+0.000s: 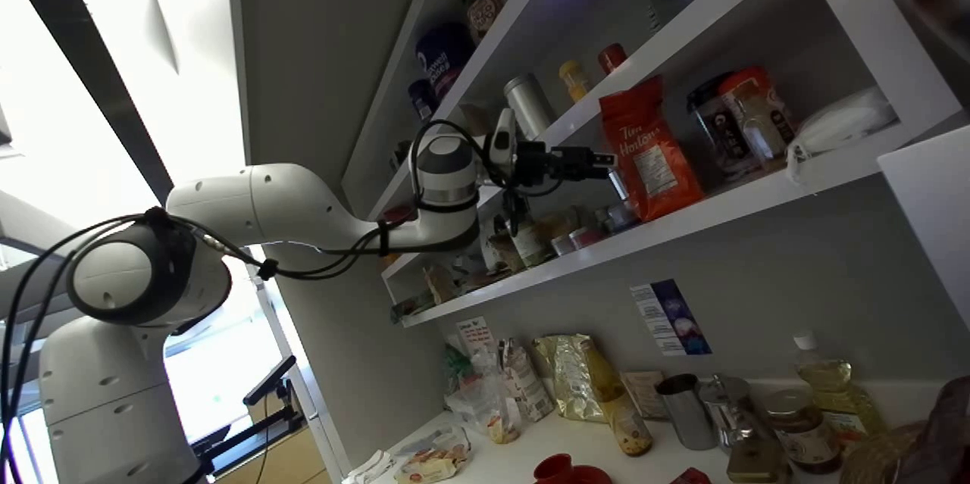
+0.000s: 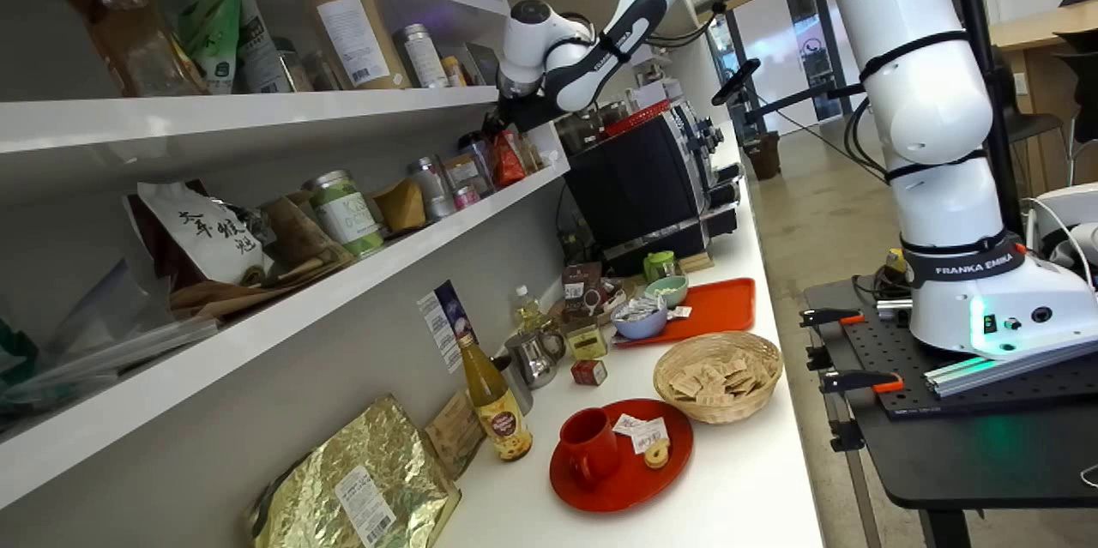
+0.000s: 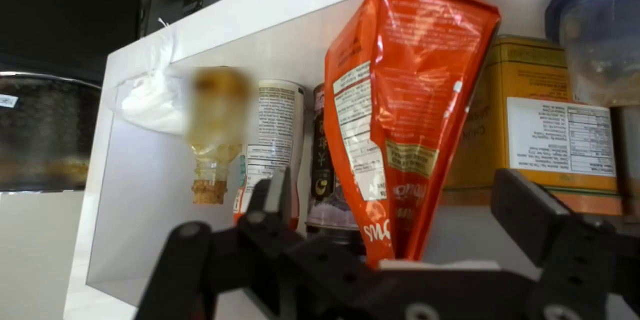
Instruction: Remove the orange packet from the shelf
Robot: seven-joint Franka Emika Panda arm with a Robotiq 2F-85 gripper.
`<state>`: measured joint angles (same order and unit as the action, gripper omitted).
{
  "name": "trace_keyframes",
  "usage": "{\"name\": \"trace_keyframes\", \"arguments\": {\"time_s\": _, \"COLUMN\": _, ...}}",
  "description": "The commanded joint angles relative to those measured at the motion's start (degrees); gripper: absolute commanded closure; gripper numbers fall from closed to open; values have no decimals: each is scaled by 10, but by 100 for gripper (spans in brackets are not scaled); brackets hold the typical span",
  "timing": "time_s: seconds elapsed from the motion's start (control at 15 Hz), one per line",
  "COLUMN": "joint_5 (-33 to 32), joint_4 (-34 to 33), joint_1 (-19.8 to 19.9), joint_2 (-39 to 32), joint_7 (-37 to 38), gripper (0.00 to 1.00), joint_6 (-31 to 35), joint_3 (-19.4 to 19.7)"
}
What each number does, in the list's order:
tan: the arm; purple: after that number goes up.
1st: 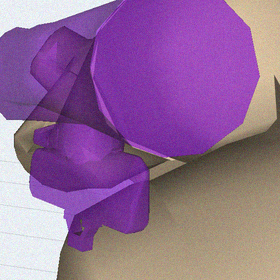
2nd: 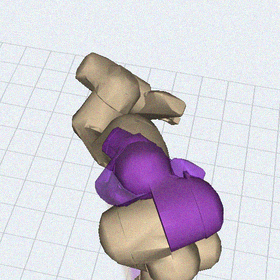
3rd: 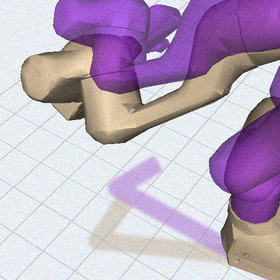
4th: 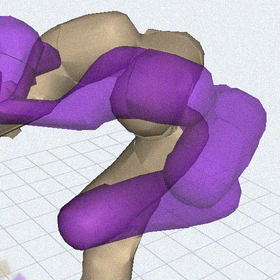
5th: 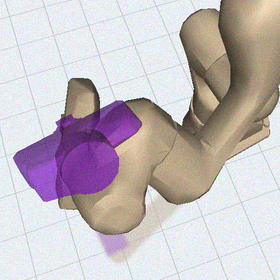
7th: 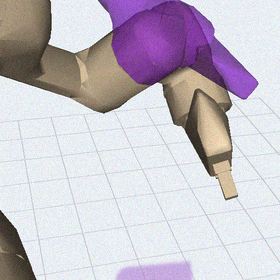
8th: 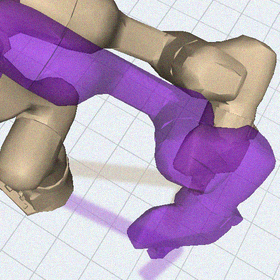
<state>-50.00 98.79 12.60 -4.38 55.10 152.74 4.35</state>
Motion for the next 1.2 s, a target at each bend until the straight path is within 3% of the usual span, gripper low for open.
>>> {"name": "trace_keyframes", "arguments": {"time_s": 0.0, "joint_5": 4, "joint_4": -7, "joint_1": 5, "joint_2": -23, "joint_7": -7, "gripper": 0, "joint_6": 18, "joint_3": 2}}
{"name": "trace_keyframes", "arguments": {"time_s": 0.73, "joint_5": -3, "joint_4": -37, "joint_1": 14, "joint_2": -52, "joint_7": -4, "gripper": 0, "joint_6": 15, "joint_3": 3}}
{"name": "trace_keyframes", "arguments": {"time_s": 1.13, "joint_5": 20, "joint_4": -39, "joint_1": 21, "joint_2": -55, "joint_7": -25, "gripper": 0, "joint_6": 45, "joint_3": -2}}
